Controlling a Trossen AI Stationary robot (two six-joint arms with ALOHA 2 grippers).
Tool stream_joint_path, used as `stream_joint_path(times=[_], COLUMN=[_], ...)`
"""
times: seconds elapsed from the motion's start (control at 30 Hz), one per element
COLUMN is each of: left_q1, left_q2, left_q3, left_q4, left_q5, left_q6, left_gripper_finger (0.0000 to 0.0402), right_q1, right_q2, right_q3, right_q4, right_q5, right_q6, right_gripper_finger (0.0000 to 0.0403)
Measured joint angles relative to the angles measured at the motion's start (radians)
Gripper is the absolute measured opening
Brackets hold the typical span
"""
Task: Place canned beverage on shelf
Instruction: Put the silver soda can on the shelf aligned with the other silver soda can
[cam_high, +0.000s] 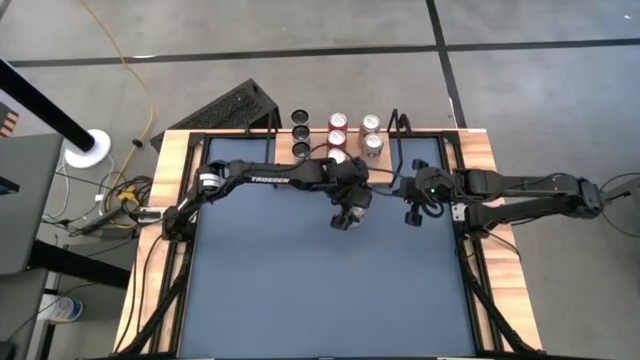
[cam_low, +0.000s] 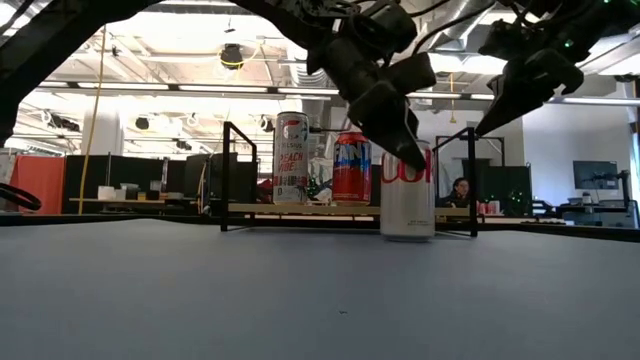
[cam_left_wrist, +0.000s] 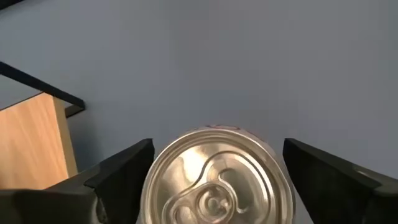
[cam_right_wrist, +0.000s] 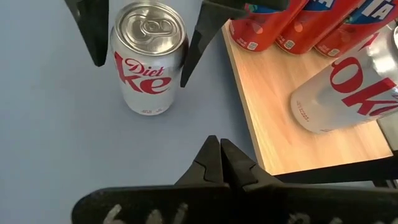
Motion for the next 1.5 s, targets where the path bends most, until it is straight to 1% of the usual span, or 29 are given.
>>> stream_joint_path(times=[0.27,0.47,0.57,0.63,0.7,0.8,0.83,0.9,1.0,1.07,1.13,1.2,1.27,1.43,1.5], left_q1=[-0.012,-0.007,-0.005,-0.004,-0.005,-0.005,-0.003,0.003,0.016,0.025,0.025,0.022,0.014,-0.014,-0.024], left_q2=[0.001,-0.002,-0.003,-0.016,-0.051,-0.133,-0.161,-0.227,-0.341,-0.434,-0.535,-0.646,-0.77,-1.122,-1.27], left_q3=[0.017,0.081,0.129,0.165,0.195,0.198,0.191,0.157,0.06,-0.039,-0.163,-0.301,-0.442,-0.811,-0.967], left_q4=[-0.019,-0.023,-0.063,-0.114,-0.172,-0.259,-0.286,-0.332,-0.371,-0.359,-0.326,-0.273,-0.212,0.003,0.12], left_q5=[-0.032,-0.018,-0.028,-0.086,-0.191,-0.32,-0.346,-0.366,-0.368,-0.381,-0.424,-0.47,-0.492,-0.488,-0.471], left_q6=[0.041,0.048,0.042,0.023,0.006,-0.007,-0.017,-0.048,-0.11,-0.154,-0.194,-0.228,-0.264,-0.344,-0.364], left_gripper_finger=[0.0348,0.0348,0.0348,0.0348,0.0348,0.0348,0.0347,0.0344,0.0337,0.033,0.0323,0.0316,0.0308,0.0294,0.029], right_q1=[0.0,0.0,0.0,0.0,0.0,0.0,-0.001,0.0,0.002,0.002,0.002,0.002,0.002,0.002,0.002], right_q2=[0.0,0.0,0.003,0.011,0.022,0.044,0.052,0.079,0.127,0.163,0.201,0.234,0.27,0.331,0.347], right_q3=[0.0,0.0,0.0,0.0,0.0,0.001,0.004,0.026,0.07,0.105,0.139,0.168,0.203,0.288,0.31], right_q4=[0.0,0.002,0.031,0.072,0.112,0.171,0.173,0.169,0.164,0.162,0.158,0.156,0.14,0.061,0.04], right_q5=[-0.025,-0.024,-0.023,-0.024,-0.03,-0.07,-0.083,-0.097,-0.102,-0.102,-0.102,-0.103,-0.103,-0.103,-0.103], right_q6=[0.017,0.024,0.03,0.033,0.034,0.035,0.035,0.036,0.035,0.035,0.035,0.034,0.027,0.021,0.02], right_gripper_finger=[0.0,0.0,0.0,0.0,0.0,0.0,0.0,0.0,0.0,0.0,0.0,0.0,0.0,0.0,0.0])
